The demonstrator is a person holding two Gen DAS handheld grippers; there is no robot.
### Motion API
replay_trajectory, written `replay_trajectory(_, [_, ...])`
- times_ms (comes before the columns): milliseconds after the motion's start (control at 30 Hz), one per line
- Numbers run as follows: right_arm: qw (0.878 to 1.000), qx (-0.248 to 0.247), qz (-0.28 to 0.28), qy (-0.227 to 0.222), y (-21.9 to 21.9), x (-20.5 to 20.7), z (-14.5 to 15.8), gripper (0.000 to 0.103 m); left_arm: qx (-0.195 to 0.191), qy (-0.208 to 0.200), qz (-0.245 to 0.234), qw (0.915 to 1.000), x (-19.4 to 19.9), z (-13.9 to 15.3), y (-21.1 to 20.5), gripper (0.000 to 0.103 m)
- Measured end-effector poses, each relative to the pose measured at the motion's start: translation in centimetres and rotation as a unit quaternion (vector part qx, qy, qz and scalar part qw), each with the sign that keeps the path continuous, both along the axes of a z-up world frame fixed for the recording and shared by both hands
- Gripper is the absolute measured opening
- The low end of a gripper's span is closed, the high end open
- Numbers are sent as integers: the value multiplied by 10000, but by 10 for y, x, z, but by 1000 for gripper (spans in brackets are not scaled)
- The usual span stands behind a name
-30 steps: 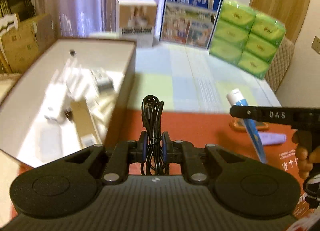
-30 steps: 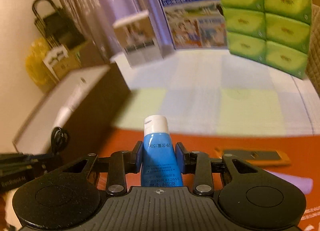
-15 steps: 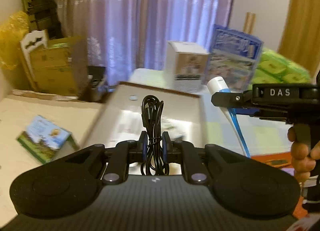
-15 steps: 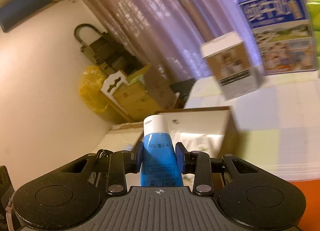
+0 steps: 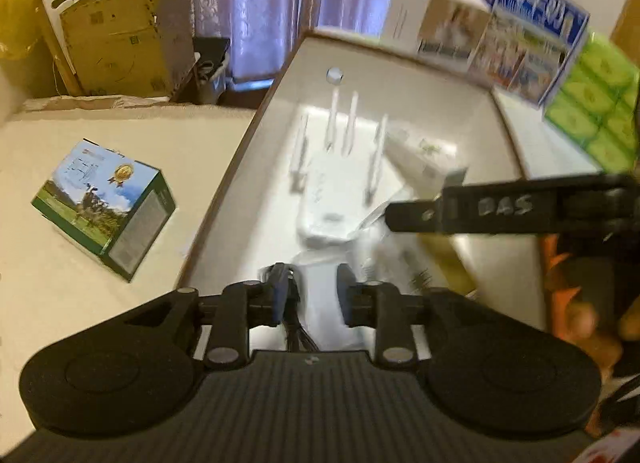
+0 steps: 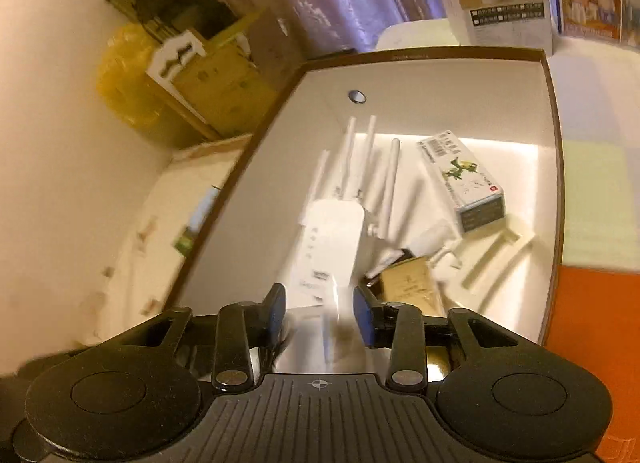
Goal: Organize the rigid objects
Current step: 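Lift and carry the black cable and blue tube over the open box, then lower the cable and blue tube into the box, opening both grippers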
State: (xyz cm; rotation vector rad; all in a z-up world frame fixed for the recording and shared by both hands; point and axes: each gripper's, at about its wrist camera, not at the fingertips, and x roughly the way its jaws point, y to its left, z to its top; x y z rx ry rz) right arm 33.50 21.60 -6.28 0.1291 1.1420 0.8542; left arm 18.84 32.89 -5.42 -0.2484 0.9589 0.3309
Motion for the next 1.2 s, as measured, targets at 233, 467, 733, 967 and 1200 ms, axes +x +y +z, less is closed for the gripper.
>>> replay_trajectory(233, [9998, -37, -75, -177, -3, -2, 3, 59, -26, -19, -88, 10000, -8, -3, 6, 38])
replay_trajectory(467, [9991, -203, -191, -331, -22, -25, 10, 60, 20, -69, -255, 9996, -4, 2, -3, 39])
replay_trajectory(733, [9980, -297, -316, -454, -37, -29, 17, 60, 171, -120, -354, 9992, -3, 12, -12, 39])
replay_trajectory(967, [9974, -205, -344, -601, -53, -32, 30, 60, 309, -248, -361, 9986, -4, 29, -24, 40])
replay_trajectory(1200, [9965, -63, -433, -718, -81, -31, 45, 61, 449, -449, -441, 9970, -3, 50, -49, 40])
